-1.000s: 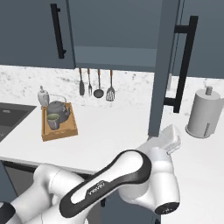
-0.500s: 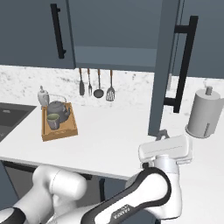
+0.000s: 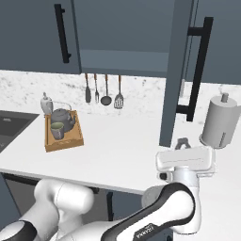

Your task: Pick the kettle from the counter and place it on the tray. Then pick the mug from the cabinet and place it on the tray. Then close the cabinet doors.

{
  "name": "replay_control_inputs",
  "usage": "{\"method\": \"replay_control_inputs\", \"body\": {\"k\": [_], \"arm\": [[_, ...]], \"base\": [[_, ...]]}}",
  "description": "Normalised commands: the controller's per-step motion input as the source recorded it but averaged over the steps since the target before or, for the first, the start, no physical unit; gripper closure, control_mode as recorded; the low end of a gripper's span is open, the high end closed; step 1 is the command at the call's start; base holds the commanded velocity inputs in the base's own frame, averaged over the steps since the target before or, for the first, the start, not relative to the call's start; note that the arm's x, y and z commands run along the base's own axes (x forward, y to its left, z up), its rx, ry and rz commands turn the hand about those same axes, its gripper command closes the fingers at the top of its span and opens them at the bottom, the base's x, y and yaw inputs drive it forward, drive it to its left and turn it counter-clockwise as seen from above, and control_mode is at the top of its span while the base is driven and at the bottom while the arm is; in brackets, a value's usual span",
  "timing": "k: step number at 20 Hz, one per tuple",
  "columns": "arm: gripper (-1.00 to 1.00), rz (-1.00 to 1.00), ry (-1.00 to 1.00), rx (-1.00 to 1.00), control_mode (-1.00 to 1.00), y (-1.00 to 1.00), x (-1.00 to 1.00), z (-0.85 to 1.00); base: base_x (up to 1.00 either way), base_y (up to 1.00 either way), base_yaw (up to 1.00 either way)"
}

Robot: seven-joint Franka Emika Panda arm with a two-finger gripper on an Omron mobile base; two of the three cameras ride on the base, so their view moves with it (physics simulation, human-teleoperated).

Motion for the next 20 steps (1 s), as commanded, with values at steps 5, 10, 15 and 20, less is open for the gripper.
{"method": "replay_control_inputs", "body": {"k": [5,10,15,20], "arm": [[1.0,0.0,-0.1,0.01,-1.0,-0.38,0.0,0.31],[1.0,-0.01,-0.1,0.0,-1.0,-0.03,0.08,0.04],[1.0,0.0,-0.21,0.01,-1.0,0.0,0.13,0.16],[1.0,0.0,-0.36,0.01,-1.0,0.0,0.16,0.25]], "base": [[0.0,0.0,0.0],[0.0,0.0,0.0],[0.0,0.0,0.0],[0.0,0.0,0.0]]}}
